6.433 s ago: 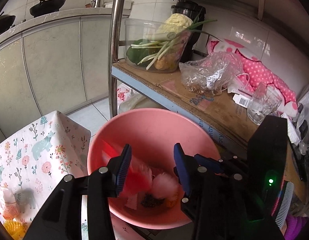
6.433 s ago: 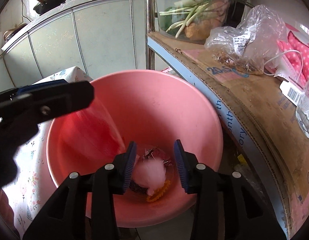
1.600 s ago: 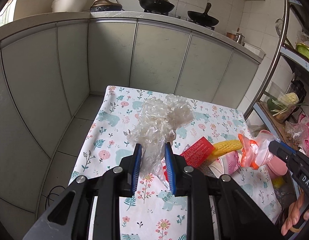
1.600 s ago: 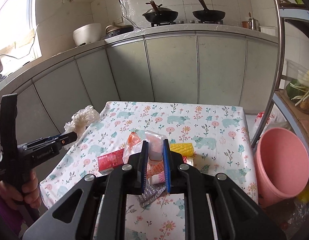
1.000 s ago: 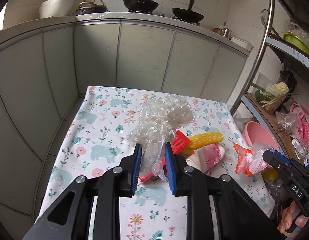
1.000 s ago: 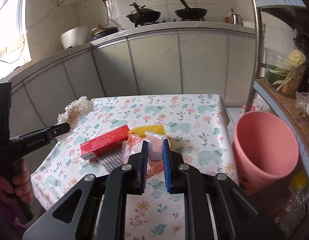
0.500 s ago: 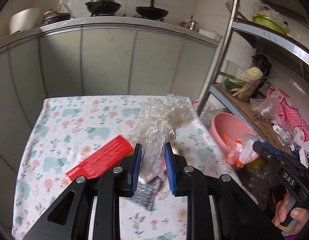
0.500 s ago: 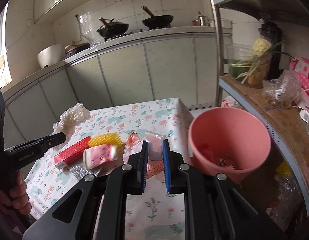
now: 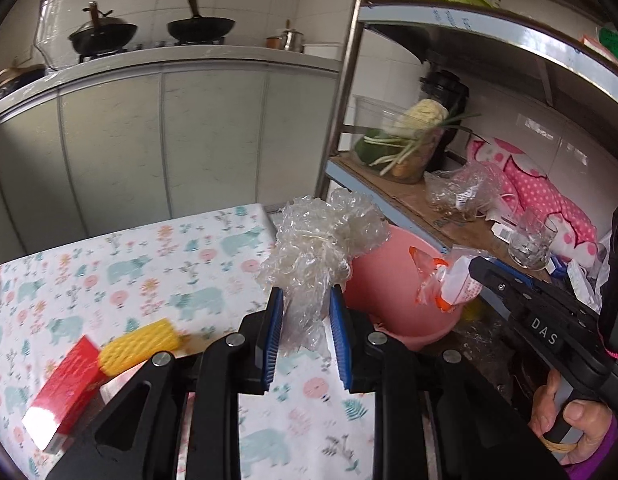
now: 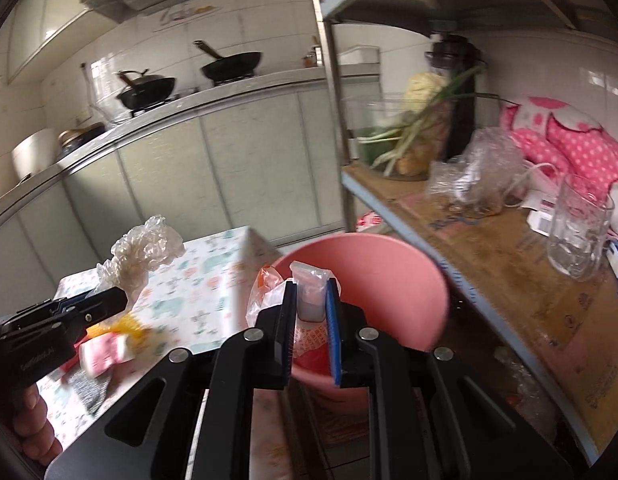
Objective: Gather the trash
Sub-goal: 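Carry the clear plastic and small bag over the pink bucket with both tools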
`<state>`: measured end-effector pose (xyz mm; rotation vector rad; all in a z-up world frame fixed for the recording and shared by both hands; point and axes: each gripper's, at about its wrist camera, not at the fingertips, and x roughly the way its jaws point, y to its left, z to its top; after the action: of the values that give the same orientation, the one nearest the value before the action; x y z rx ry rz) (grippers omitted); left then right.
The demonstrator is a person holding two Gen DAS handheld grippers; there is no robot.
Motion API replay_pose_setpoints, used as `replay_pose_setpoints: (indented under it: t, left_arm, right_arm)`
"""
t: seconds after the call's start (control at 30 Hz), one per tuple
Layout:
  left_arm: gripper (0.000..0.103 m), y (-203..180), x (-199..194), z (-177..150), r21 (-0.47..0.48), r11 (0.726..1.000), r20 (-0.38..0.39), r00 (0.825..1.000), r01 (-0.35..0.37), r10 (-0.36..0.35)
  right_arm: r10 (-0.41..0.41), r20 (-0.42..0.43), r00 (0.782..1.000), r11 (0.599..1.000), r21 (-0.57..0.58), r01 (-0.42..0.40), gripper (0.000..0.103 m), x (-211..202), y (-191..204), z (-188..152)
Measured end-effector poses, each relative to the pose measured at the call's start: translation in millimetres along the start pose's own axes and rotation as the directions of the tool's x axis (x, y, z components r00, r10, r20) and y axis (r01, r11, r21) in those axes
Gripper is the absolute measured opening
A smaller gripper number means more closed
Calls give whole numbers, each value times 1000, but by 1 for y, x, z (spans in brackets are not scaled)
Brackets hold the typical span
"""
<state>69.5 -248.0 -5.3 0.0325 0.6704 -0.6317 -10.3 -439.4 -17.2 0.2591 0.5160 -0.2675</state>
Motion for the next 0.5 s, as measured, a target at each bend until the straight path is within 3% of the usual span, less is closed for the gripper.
replay_pose_setpoints:
  t: [0.27,0.5]
  left_arm:
    - [23,-33,59,12,16,996,-64,994,87,-86]
    - [23,-54,108,15,10,989,-150,978,146,-143]
  right_arm:
    - [-61,-30,998,998,15,61,15,29,-24,-1]
    - [-95,-68,993,995,4,96,15,52,-34,-6]
